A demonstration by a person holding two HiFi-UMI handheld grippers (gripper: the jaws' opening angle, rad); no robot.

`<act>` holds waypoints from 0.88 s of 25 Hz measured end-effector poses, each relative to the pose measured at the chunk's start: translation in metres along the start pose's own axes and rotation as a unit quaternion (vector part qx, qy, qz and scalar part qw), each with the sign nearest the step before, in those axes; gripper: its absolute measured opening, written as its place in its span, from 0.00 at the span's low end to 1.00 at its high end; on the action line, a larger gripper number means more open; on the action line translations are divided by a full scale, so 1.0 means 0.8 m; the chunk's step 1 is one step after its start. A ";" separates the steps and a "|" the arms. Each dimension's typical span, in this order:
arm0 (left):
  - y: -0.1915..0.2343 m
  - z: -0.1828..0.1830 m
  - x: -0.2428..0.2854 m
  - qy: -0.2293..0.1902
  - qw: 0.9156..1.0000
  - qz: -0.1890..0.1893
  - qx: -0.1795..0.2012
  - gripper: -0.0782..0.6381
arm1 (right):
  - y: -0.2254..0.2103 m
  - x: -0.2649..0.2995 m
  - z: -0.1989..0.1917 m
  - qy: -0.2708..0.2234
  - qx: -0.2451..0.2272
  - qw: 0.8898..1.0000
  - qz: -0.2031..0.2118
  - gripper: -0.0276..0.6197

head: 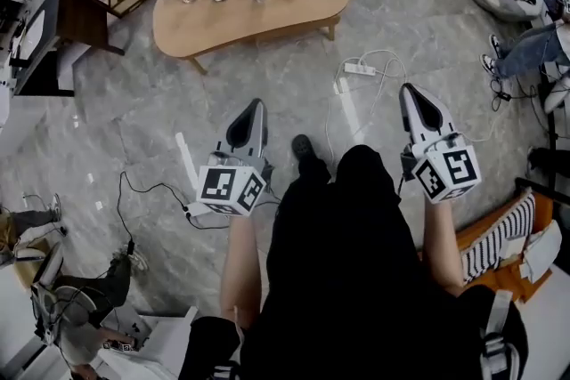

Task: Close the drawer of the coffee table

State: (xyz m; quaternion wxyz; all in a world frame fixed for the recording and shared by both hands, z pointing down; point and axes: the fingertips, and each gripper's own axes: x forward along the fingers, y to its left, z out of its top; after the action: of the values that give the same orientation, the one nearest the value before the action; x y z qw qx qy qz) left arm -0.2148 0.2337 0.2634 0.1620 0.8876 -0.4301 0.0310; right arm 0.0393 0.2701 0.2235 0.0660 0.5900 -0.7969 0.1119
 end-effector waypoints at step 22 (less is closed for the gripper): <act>0.071 -0.008 0.092 0.052 0.998 0.014 -0.024 0.13 | -0.050 0.141 -0.022 0.060 0.028 0.998 0.011 0.06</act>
State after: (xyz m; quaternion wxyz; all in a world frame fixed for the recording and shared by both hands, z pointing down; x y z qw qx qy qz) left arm -0.2122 0.1473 0.2988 0.2049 0.8747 -0.4337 0.0690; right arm 0.0441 0.1593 0.2712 0.0966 0.5751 -0.7943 0.1700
